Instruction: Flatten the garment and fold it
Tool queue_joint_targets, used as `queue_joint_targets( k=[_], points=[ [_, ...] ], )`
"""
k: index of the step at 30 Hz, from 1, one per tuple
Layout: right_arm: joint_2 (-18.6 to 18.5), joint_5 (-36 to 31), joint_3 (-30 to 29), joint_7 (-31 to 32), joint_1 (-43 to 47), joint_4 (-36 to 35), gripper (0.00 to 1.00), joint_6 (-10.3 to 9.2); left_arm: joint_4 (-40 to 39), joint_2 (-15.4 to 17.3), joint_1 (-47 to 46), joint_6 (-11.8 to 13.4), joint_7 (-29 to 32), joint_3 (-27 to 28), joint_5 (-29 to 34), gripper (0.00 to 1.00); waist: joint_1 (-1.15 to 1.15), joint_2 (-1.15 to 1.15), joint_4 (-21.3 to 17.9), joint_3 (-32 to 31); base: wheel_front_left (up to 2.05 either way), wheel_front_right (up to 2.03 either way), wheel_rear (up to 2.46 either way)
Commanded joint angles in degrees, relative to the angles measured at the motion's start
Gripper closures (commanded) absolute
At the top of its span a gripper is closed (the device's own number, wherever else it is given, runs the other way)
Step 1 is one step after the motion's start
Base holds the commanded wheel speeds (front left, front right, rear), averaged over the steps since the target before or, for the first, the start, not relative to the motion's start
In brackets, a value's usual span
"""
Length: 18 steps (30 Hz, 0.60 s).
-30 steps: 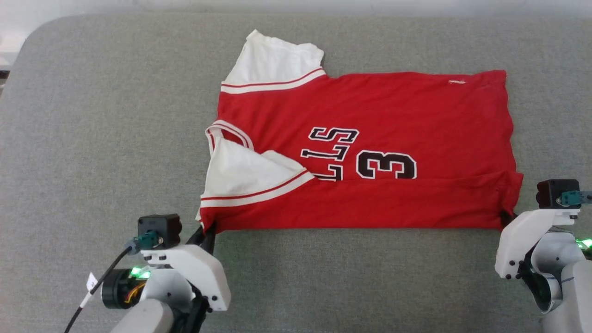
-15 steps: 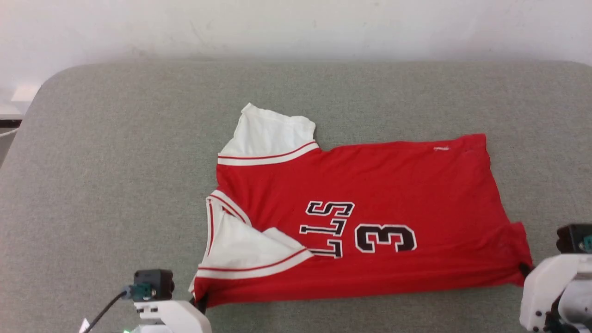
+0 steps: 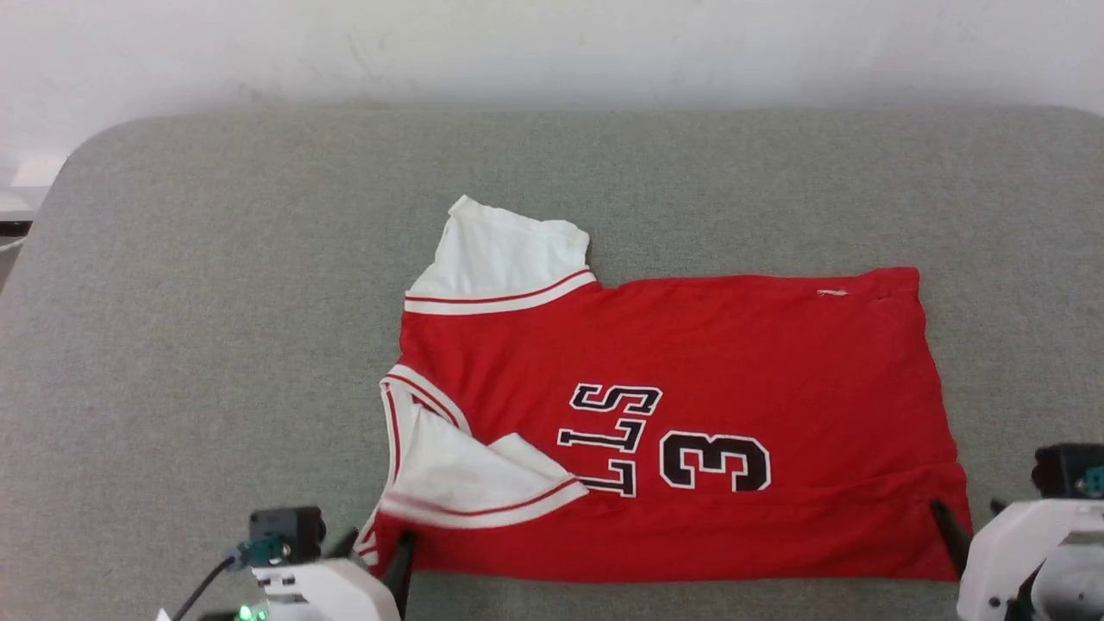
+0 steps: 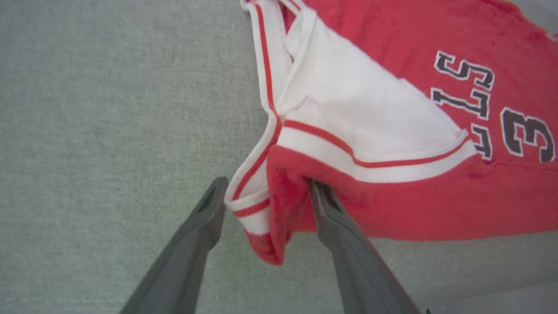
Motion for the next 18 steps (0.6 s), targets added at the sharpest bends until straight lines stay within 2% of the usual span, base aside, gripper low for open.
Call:
queue_joint_targets(
  k=[1,5,11,15,18],
  points=[
    [-0.3,0.4,0.3,-1.8,-1.5,-0.8,0.0,-0.11,0.0,-0.3,-1.5,-0.5,-1.9,0.8,1.0,0.0,0.0,0.0,0.0,-0.4,0.0,0.0,0.0],
    [-0.9,0.4,1.5,-10.0,-3.7,-4.5,0.0,-0.11,-1.4,-1.6,-3.8,-2.1,-10.4,3.1,2.3,0.0,0.0,0.0,-0.3,-0.9,0.0,0.0,0.0],
    [-0.2,-1.1,3.1,-22.4,-6.4,-10.6,0.0,-0.11,-3.8,0.0,-9.8,-5.7,-18.7,3.8,7.6,0.0,0.0,0.0,-2.4,2.2,0.0,0.0,0.0],
    [0.7,-2.5,4.8,-26.5,-7.7,-12.5,0.0,-0.11,-3.0,2.1,-15.6,-7.1,-17.1,3.8,9.7,0.0,0.0,0.0,-5.0,6.0,0.0,0.0,0.0],
    [1.8,-2.9,5.7,-27.6,-9.0,-13.2,0.0,-0.11,-1.9,3.7,-21.2,-7.5,-12.1,3.6,10.6,0.0,0.0,0.0,-7.4,9.5,0.0,0.0,0.0]
  ],
)
